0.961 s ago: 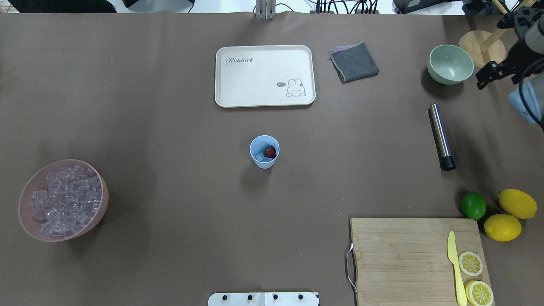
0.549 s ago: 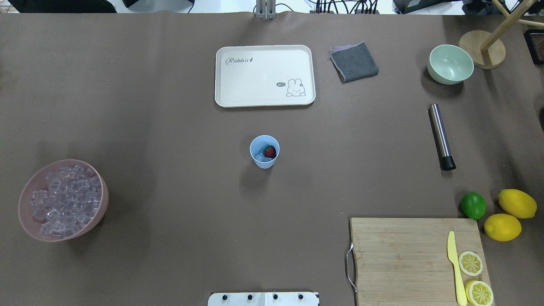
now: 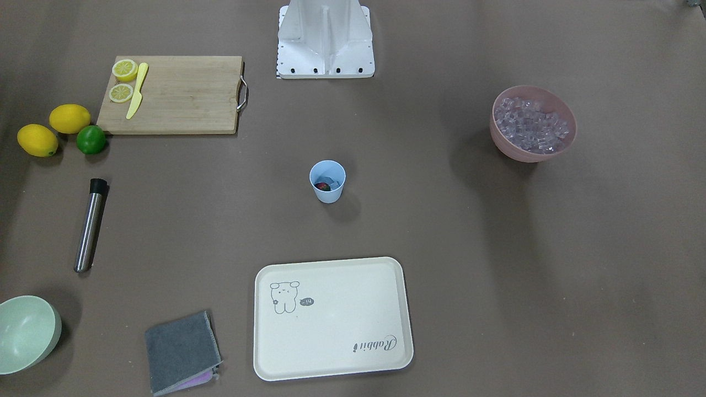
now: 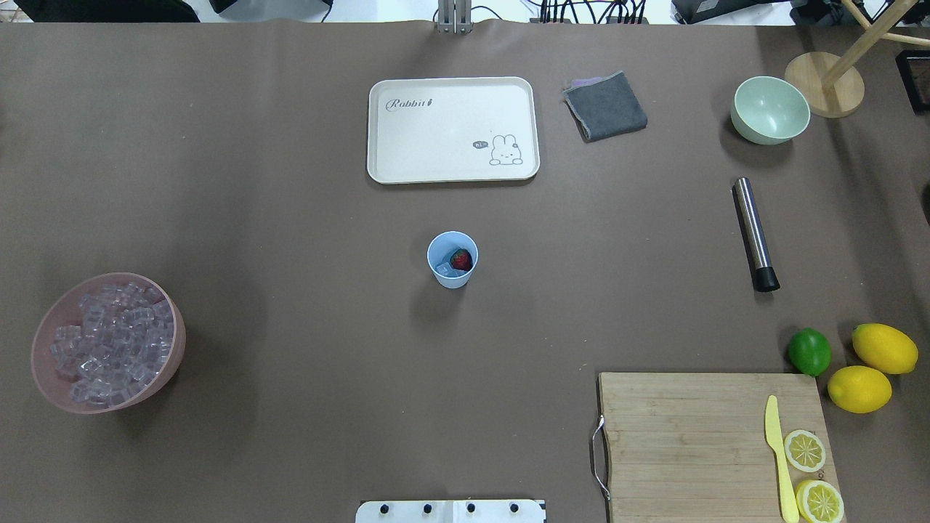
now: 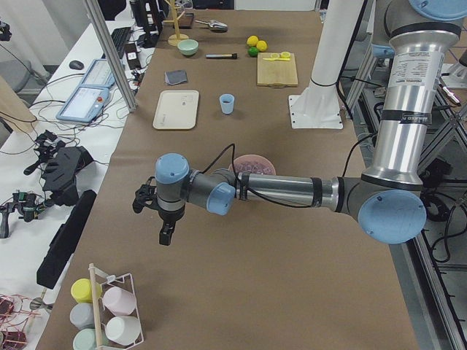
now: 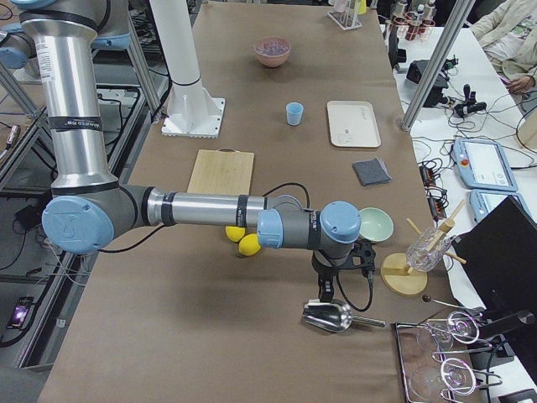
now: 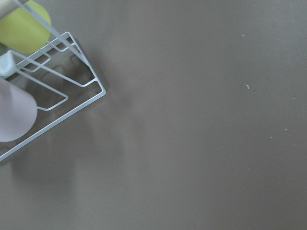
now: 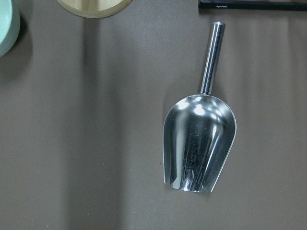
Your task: Mash ice and strawberries in cup
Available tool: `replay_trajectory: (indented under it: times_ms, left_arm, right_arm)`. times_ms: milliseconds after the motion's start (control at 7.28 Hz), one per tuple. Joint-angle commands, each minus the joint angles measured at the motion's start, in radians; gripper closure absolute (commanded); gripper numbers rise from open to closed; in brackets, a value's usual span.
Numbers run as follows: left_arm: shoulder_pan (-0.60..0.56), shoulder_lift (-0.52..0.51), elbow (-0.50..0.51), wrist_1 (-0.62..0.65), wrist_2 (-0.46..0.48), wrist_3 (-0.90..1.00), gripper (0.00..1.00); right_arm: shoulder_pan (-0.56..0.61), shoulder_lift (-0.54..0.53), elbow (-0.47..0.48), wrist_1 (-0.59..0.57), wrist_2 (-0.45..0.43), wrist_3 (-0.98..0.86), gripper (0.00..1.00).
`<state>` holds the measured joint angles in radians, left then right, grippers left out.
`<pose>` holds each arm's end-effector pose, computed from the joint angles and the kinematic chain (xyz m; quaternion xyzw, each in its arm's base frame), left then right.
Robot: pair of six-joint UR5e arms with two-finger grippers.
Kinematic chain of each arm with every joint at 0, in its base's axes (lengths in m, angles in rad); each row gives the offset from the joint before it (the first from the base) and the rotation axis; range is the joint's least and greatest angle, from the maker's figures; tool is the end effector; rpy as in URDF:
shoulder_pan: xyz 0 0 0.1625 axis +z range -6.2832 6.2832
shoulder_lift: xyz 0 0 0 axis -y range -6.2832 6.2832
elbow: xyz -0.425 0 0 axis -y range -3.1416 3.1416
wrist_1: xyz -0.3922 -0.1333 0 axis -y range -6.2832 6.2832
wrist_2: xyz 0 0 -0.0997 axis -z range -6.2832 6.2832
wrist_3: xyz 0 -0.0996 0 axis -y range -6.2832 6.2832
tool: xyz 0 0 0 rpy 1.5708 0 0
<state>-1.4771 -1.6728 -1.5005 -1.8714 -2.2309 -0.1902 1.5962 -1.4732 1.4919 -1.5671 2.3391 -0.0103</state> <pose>-0.0200 -0.5595 0.6147 0.1097 0.3385 0.0085 0.9345 0.0777 -0.5330 0.6475 0.0171 -0.3745 0.0028 0.9271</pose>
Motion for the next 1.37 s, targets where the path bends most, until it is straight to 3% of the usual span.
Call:
replay_trajectory:
  times_ms: [0,1236]
  left_arm:
    - [-0.011,0.010,0.006,-0.002,-0.013,0.000,0.02]
    - [-0.011,0.067,-0.001,-0.008,-0.012,-0.002,0.02]
  right_arm:
    - [0.010,-0.010,0.127,-0.142,0.000,0.000,0.00]
    - [0.008,-0.052,0.172,-0.154,0.003,0.009,0.00]
